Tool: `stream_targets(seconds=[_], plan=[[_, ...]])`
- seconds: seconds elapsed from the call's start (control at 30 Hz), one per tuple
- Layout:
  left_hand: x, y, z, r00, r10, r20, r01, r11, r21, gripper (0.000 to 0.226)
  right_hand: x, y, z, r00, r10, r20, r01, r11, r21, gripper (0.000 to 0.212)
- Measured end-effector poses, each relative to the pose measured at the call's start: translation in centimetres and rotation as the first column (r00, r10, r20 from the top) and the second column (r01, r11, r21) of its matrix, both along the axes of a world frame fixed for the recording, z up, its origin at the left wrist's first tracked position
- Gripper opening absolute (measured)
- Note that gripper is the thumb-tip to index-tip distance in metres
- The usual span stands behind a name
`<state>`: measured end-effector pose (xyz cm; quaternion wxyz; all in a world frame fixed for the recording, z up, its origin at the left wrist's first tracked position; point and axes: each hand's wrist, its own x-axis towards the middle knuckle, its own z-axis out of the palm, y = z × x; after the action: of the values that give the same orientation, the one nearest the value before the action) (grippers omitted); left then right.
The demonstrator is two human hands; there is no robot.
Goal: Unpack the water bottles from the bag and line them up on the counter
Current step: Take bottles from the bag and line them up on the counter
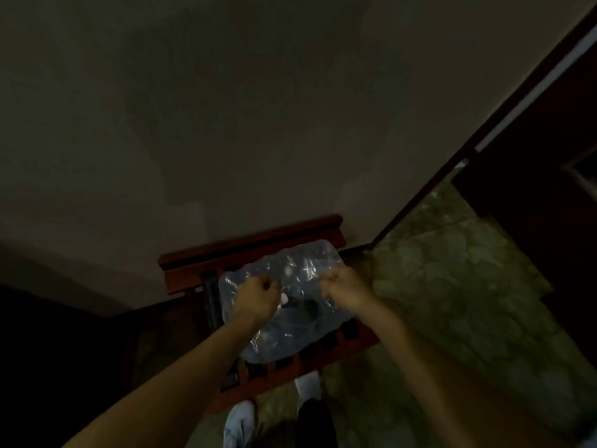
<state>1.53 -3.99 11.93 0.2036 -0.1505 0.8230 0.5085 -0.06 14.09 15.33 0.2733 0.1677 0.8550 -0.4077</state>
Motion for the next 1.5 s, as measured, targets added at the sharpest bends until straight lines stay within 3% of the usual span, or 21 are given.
stream_targets(seconds=[0.13,0.23,0.37,0.53,0.67,0.87,1.07,1.23,1.43,1.5], plan=[[-0.7,2.1,-2.7,0.990,0.009,0.143,0.004,0.996,-0.089,0.025,-2.8,0.8,-5.1,0.976,0.174,0.133,-0.170,0.985,-0.041,0.018],[-0.9,2.9,-5.3,0.972,-0.057,0.228,0.099,0.980,-0.175,0.021,-3.6,1.1,-9.0,0.927,0.289,0.238,-0.280,0.957,-0.069,0.021],[-1.5,3.3,-8.8,0.948,-0.045,0.315,0.130,0.959,-0.253,0.030,-3.8,0.9,-13.3,0.885,0.353,0.305,-0.340,0.936,-0.094,0.026],[-2.6,4.0,-14.4,0.929,-0.059,0.364,0.149,0.963,-0.224,0.049,-3.9,0.5,-17.2,0.879,0.380,0.289,-0.368,0.925,-0.096,0.035],[-3.6,4.7,-18.6,0.926,-0.009,0.377,0.138,0.939,-0.316,0.037,-4.8,0.4,-19.1,0.911,0.306,0.275,-0.292,0.952,-0.094,0.032],[-3.6,5.1,-23.1,0.919,-0.086,0.385,0.244,0.890,-0.385,0.036,-6.1,0.6,-21.8,0.914,0.309,0.262,-0.296,0.951,-0.088,0.031],[-3.9,4.8,-24.9,0.902,-0.119,0.414,0.318,0.832,-0.454,0.029,-6.3,0.5,-23.2,0.908,0.343,0.242,-0.337,0.939,-0.068,0.033],[-4.2,5.0,-25.8,0.890,-0.114,0.443,0.328,0.832,-0.447,0.039,-6.3,0.2,-23.8,0.911,0.339,0.236,-0.338,0.940,-0.049,0.030],[-4.0,5.8,-25.3,0.860,-0.239,0.450,0.457,0.751,-0.475,0.034,-7.0,-0.3,-23.9,0.910,0.338,0.241,-0.338,0.940,-0.045,0.027],[-3.8,6.5,-24.8,0.873,-0.220,0.434,0.424,0.783,-0.456,0.038,-7.3,-0.7,-24.0,0.901,0.373,0.222,-0.374,0.927,-0.040,0.025]])
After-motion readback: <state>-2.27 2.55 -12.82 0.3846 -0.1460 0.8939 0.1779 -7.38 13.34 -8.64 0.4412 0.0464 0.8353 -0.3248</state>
